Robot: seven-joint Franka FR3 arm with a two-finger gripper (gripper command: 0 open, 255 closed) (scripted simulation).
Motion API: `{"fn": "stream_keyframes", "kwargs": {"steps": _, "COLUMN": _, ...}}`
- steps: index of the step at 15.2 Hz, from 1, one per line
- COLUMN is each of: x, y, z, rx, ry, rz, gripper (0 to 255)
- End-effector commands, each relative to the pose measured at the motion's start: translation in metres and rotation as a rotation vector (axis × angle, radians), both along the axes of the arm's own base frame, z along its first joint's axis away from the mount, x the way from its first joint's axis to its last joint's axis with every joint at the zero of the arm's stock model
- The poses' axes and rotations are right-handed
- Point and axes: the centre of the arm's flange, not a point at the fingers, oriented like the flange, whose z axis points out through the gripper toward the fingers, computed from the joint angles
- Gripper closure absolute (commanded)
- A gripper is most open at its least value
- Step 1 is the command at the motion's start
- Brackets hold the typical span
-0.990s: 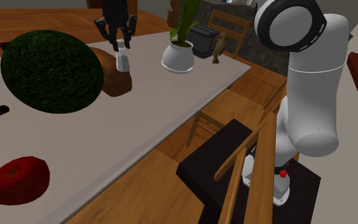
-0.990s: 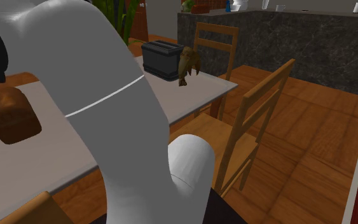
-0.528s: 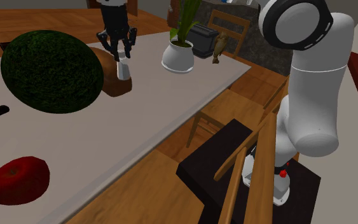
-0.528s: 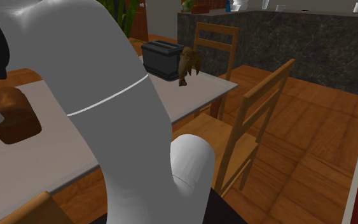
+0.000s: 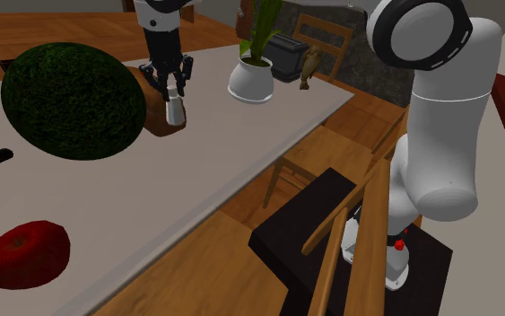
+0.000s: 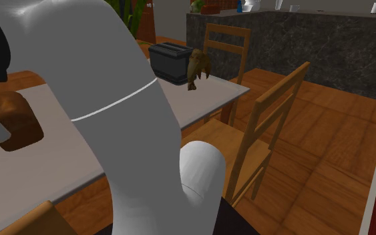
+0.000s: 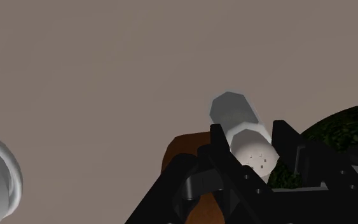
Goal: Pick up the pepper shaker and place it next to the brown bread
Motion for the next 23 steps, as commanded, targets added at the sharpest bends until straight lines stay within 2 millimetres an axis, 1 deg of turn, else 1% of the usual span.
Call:
{"fn": "stream_keyframes", "kwargs": {"steps": 1, "x": 0.000, "y": 0.000, "z": -0.011, "rx": 0.000, "ry": -0.001, "rz": 0.000, "gripper": 255}}
{"fn": "stream_keyframes", "kwargs": {"steps": 16, "x": 0.000, "y": 0.000, "z": -0.090, "rx": 0.000, "ry": -0.001, "rz": 0.000, "gripper": 255}}
{"fn": "stream_keyframes", "kwargs": {"steps": 17, "x": 0.000, "y": 0.000, "z": -0.093, "rx": 0.000, "ry": -0.001, "rz": 0.000, "gripper": 255}}
{"fn": "stream_keyframes", "kwargs": {"steps": 23, "x": 0.000, "y": 0.000, "z": -0.093, "rx": 0.000, "ry": -0.001, "rz": 0.000, "gripper": 255}}
